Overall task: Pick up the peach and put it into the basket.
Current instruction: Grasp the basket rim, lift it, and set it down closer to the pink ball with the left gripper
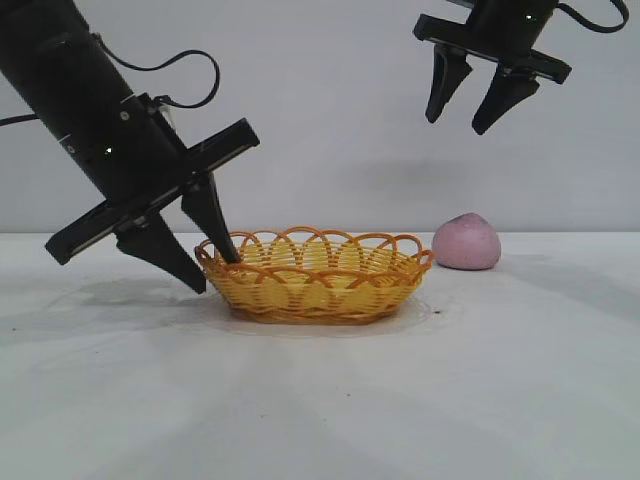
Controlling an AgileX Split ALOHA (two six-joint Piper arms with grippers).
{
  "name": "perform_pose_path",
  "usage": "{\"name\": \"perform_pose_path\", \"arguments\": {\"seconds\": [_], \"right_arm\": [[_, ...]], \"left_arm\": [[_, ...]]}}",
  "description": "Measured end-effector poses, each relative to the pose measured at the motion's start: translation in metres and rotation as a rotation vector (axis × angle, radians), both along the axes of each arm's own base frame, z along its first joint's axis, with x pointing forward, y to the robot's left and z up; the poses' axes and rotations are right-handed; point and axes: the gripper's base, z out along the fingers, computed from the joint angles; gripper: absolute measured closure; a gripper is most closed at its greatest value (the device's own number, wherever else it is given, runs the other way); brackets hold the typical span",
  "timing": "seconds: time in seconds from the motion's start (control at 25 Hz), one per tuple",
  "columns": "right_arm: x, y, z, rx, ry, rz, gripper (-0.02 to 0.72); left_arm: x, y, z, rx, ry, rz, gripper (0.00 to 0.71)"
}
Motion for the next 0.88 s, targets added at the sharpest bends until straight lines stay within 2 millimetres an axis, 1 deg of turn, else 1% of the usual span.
{"name": "perform_pose_path", "arguments": {"seconds": [0.04, 0.16, 0.28, 0.32, 0.36, 0.48, 0.52, 0.6, 0.72, 0.88], "right_arm": [[0.0, 0.0, 0.0, 0.0, 0.0, 0.0, 0.312], [0.0, 0.0, 0.0, -0.001, -0.001, 0.002, 0.312], [0.0, 0.0, 0.0, -0.001, -0.001, 0.002, 0.312], [0.0, 0.0, 0.0, -0.001, -0.002, 0.003, 0.312], [0.0, 0.0, 0.0, -0.001, -0.001, 0.003, 0.312], [0.0, 0.0, 0.0, -0.001, -0.001, 0.003, 0.312], [0.0, 0.0, 0.0, -0.001, -0.001, 0.003, 0.312], [0.0, 0.0, 0.0, 0.004, 0.0, 0.002, 0.312], [0.0, 0.001, 0.0, 0.013, 0.001, 0.003, 0.312], [0.0, 0.001, 0.001, 0.018, 0.001, 0.004, 0.312]], "left_arm": [[0.0, 0.0, 0.0, 0.0, 0.0, 0.0, 0.408], [-0.001, 0.001, 0.004, 0.011, -0.017, -0.018, 0.408], [-0.001, 0.004, 0.015, 0.019, -0.045, -0.039, 0.408], [-0.001, 0.006, 0.018, 0.016, -0.049, -0.04, 0.368], [0.0, 0.012, 0.023, 0.012, -0.055, -0.035, 0.387], [0.005, 0.038, 0.04, 0.031, -0.097, -0.018, 0.387], [0.007, 0.049, 0.047, 0.053, -0.121, -0.012, 0.387], [0.009, 0.07, 0.055, 0.14, -0.16, -0.053, 0.387], [0.014, 0.095, 0.057, 0.326, -0.164, -0.119, 0.387], [0.013, 0.115, 0.051, 0.548, -0.116, -0.144, 0.387]]}}
